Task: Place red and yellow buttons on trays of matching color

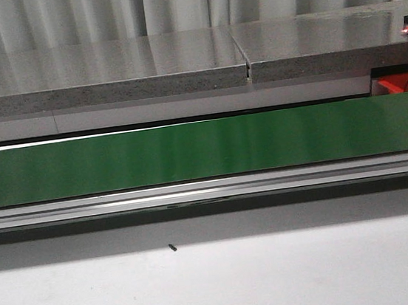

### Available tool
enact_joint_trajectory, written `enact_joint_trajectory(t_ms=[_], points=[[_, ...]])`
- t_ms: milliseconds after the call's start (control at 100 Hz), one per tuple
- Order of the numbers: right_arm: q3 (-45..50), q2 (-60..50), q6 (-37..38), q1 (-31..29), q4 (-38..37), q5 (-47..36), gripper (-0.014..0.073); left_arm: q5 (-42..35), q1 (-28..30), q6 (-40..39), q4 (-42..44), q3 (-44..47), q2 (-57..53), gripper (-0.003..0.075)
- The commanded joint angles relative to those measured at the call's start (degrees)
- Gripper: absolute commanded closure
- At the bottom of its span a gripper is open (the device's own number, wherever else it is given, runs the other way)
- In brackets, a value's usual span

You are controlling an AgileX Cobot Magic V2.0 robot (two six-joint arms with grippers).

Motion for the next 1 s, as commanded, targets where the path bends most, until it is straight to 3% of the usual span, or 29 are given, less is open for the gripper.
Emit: enact_joint_trajectory(t_ms=[0,470,670,870,990], points=[[0.05,-3.69,0.01,0.14,0.22,-6.13,0.0661,-3.56,-0.41,-0.04,-1.41,-1.26,0.30,0.0741],[10.92,-20.85,0.01,0.14,0.42,-8.32,0.0661,-3.56,-0.41,-0.04,-1.41,-1.26,0.30,0.0741],[18.19,-25.22,1.50,0.14,0.60,-18.94,0.0659,-3.56,-0.41,-0.04,-1.41,-1.26,0.30,0.0741],[24.84,-30.04,11.30,0.19,-9.72,-24.25,0.0659,-3.56,-0.41,-0.04,-1.41,-1.26,0.30,0.0741],[28.14,-33.75,11.99,0.19,-11.29,-24.24,0.0659,-3.56,-0.41,-0.04,-1.41,-1.26,0.30,0.0741]])
